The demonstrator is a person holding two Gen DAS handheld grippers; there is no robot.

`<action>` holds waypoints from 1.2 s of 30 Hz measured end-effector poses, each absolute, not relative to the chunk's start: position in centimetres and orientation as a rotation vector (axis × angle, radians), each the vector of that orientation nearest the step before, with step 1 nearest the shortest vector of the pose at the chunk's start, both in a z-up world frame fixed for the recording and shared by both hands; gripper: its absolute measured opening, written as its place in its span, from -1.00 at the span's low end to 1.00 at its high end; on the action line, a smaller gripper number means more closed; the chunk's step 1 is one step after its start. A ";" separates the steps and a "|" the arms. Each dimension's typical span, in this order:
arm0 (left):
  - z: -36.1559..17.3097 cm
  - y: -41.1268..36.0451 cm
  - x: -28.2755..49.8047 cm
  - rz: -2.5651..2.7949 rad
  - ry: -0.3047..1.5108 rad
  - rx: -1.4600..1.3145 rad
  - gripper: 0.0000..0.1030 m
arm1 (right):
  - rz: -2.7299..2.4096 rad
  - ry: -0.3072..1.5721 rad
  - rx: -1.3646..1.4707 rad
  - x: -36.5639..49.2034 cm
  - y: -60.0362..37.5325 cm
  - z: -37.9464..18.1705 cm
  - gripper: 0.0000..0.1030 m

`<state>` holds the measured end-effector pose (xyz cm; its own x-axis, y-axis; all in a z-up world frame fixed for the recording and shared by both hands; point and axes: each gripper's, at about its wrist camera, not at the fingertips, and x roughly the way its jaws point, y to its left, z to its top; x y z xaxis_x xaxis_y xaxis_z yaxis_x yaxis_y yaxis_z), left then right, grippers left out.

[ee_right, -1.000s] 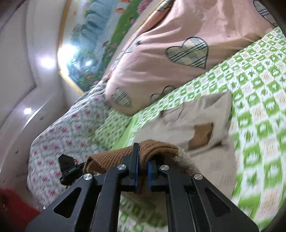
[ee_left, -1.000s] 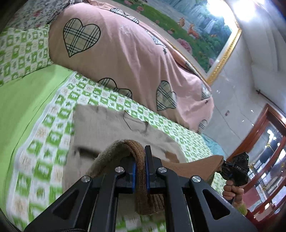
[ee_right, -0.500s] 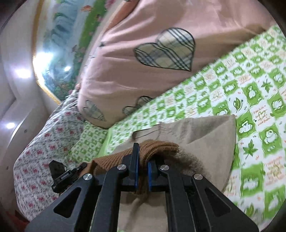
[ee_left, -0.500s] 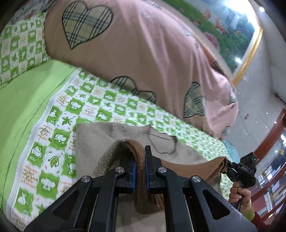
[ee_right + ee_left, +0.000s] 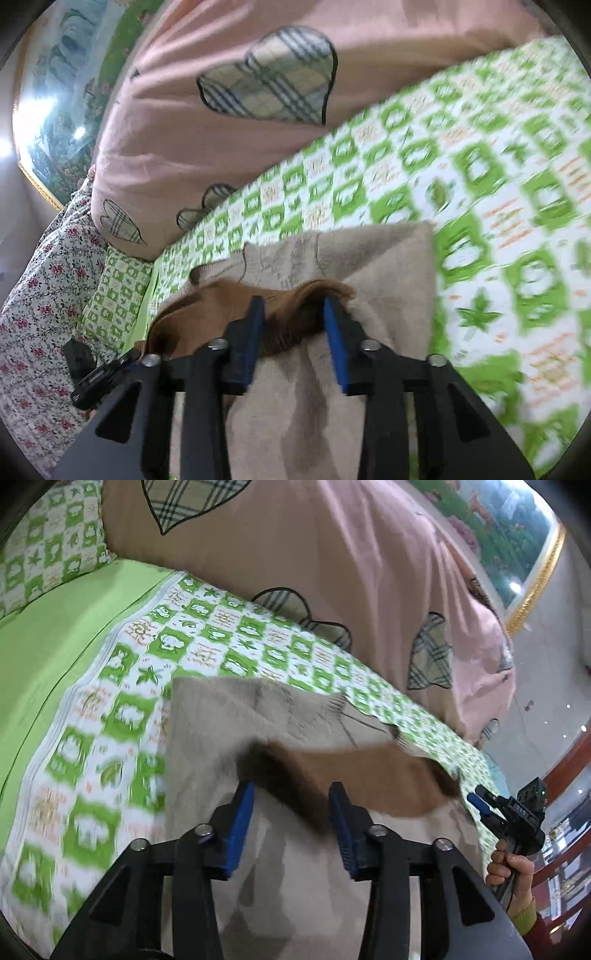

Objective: Fold small clothes
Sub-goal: 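Fold the hem up toward the collar with both grippers, release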

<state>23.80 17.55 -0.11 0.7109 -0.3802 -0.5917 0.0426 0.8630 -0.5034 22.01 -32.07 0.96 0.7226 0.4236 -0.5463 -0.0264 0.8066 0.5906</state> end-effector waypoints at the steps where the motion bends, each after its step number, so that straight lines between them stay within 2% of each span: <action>1: 0.1 16.7 22.9 -0.268 0.757 -0.473 -0.02 | 0.281 0.712 0.575 21.2 -31.8 1.6 -0.28; 4: 0.2 12.9 21.7 -0.368 0.795 -0.419 -0.01 | 0.373 0.726 0.503 19.8 -29.4 2.2 -0.28; 8: -1.1 7.0 23.2 -0.481 0.882 -0.308 -0.01 | 0.490 0.855 0.361 20.2 -24.4 0.7 -0.28; 12: -2.5 5.3 26.4 -0.448 0.947 -0.201 -0.05 | 0.560 0.999 0.255 22.5 -21.2 -1.4 -0.28; 16: -2.6 8.7 29.9 -0.364 0.954 -0.240 -0.30 | 0.530 1.056 0.224 27.1 -20.9 -2.6 -0.28; 19: -2.4 12.3 31.7 -0.265 0.937 -0.287 -0.31 | 0.436 1.044 0.262 30.8 -22.0 -3.3 -0.30; 21: -2.5 14.6 32.4 -0.228 0.931 -0.321 -0.50 | 0.350 1.008 0.314 32.3 -23.6 -3.3 -0.33; 26: -2.8 19.8 31.8 -0.152 0.883 -0.440 -0.52 | 0.183 0.867 0.511 31.3 -28.5 -2.3 -0.33; 30: -2.5 20.6 30.2 -0.118 0.863 -0.459 -0.51 | 0.152 0.828 0.479 27.5 -29.2 -0.7 -0.29; 32: -2.1 20.6 29.0 -0.100 0.851 -0.468 -0.38 | 0.185 0.828 0.479 25.3 -29.4 0.1 -0.29; 36: -1.2 20.1 25.3 -0.127 0.818 -0.521 -0.38 | 0.254 0.839 0.437 21.0 -27.3 0.7 -0.28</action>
